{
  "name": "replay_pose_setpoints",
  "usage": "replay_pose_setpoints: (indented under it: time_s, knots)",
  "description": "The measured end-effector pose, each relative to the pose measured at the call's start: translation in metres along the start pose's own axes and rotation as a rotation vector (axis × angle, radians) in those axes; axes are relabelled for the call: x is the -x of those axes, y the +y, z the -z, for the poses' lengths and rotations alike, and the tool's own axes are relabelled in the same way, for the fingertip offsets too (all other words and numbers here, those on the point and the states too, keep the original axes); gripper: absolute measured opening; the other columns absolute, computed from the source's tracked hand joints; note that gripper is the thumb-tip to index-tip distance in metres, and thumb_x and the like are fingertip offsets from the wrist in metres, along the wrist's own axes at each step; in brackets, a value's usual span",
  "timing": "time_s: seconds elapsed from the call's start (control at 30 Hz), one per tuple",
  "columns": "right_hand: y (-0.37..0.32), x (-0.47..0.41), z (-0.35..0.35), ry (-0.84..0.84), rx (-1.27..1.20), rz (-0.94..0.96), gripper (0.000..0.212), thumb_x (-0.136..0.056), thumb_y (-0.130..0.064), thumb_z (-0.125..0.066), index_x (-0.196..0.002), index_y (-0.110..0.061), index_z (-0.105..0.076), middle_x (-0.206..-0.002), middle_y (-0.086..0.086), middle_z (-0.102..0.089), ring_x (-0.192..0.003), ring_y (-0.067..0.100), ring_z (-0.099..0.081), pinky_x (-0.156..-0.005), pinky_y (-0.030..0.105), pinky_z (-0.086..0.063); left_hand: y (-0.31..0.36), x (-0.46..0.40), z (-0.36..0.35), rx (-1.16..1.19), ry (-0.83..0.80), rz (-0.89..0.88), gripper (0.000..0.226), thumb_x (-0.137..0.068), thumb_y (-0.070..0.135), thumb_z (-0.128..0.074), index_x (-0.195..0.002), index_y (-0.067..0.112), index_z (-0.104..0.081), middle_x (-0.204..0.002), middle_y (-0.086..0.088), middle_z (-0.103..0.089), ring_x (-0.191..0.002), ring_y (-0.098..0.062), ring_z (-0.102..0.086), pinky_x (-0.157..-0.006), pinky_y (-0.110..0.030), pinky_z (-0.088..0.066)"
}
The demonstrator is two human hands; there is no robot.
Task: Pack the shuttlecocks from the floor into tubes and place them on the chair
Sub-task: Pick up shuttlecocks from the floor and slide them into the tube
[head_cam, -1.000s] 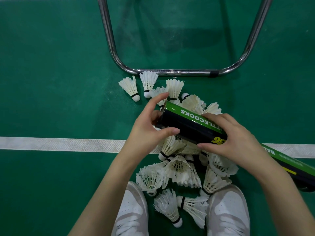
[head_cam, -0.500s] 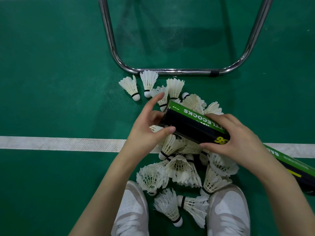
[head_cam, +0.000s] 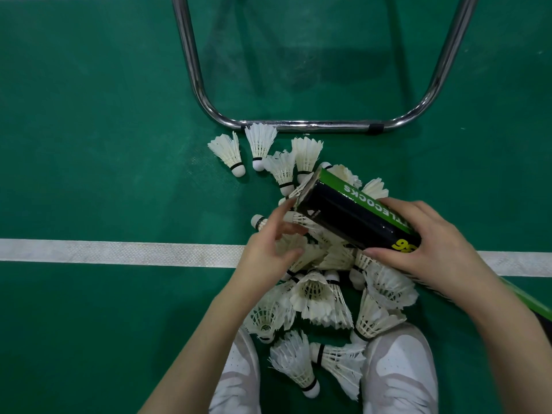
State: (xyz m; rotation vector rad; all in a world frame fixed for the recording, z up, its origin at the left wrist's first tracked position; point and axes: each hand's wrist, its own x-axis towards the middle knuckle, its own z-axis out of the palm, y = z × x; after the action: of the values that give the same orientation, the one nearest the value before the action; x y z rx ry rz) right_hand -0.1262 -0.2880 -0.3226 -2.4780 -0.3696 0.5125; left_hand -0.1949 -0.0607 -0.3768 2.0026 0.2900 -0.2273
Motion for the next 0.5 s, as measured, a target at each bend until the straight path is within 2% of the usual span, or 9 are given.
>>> replay_pose_setpoints:
  time_s: [0.03,0.07,0.13,0.23,0.37,0.5]
  knots:
    - [0.0004,0.0001,0.0001,-0.002,0.000,-0.001,0.076,-0.060,-0.060,-0.066,-0.129,-0.040,-0.041,-0.108,-0.020,-0.044,-0.098,0.007,-0.047,-0.082,0.036,-0.046,-0.0002,-0.0009,-0.0026,-0.061,-0.034,0.003,0.081,-0.086,0.012,-0.067,-0.137,0.055,-0.020,-0.115,0.018,-0.063,-0.101,-0.009,-0.057,-0.081,-0.014,-0.041]
    - [0.0005,0.0002,0.0002,-0.001,-0.002,0.000,0.078,-0.058,-0.063,-0.063,-0.129,-0.040,-0.041,-0.108,-0.020,-0.044,-0.098,0.007,-0.047,-0.083,0.036,-0.046,-0.0008,-0.0025,-0.0046,-0.123,-0.055,-0.002,0.079,-0.087,0.013,-0.066,-0.142,0.046,-0.021,-0.120,0.016,-0.062,-0.107,-0.012,-0.056,-0.084,-0.017,-0.041]
    - [0.0007,0.0001,0.0000,-0.001,-0.009,-0.001,0.079,-0.057,-0.064,-0.061,-0.130,-0.040,-0.040,-0.109,-0.020,-0.044,-0.099,0.006,-0.047,-0.083,0.035,-0.046,-0.0036,-0.0055,-0.0072,-0.224,-0.062,-0.047,0.073,-0.087,0.010,-0.065,-0.147,0.026,-0.026,-0.123,0.012,-0.062,-0.120,-0.017,-0.052,-0.099,-0.028,-0.039]
    - [0.0009,-0.0004,-0.0008,-0.007,-0.014,-0.002,0.079,-0.057,-0.064,-0.061,-0.130,-0.040,-0.040,-0.109,-0.020,-0.044,-0.098,0.006,-0.047,-0.084,0.034,-0.045,-0.0073,-0.0068,-0.0081,-0.303,-0.044,-0.061,0.068,-0.088,0.009,-0.063,-0.146,0.019,-0.029,-0.124,0.007,-0.061,-0.121,-0.023,-0.049,-0.102,-0.036,-0.037]
    - [0.0017,-0.0005,-0.0018,-0.010,-0.033,-0.005,0.074,-0.062,-0.056,-0.068,-0.129,-0.040,-0.041,-0.109,-0.018,-0.045,-0.099,0.007,-0.048,-0.084,0.035,-0.045,-0.0078,-0.0060,-0.0070,-0.290,0.000,-0.129,0.067,-0.085,0.004,-0.065,-0.143,0.019,-0.035,-0.100,0.017,-0.059,-0.108,-0.020,-0.055,-0.098,-0.033,-0.038]
    - [0.0008,-0.0001,-0.0024,-0.014,-0.033,-0.010,0.076,-0.060,-0.060,-0.066,-0.129,-0.040,-0.040,-0.108,-0.019,-0.045,-0.099,0.006,-0.047,-0.083,0.033,-0.044,-0.0068,-0.0049,-0.0029,-0.265,0.042,-0.170,0.067,-0.081,-0.001,-0.068,-0.140,0.017,-0.041,-0.085,0.026,-0.053,-0.095,-0.013,-0.057,-0.096,-0.031,-0.038]
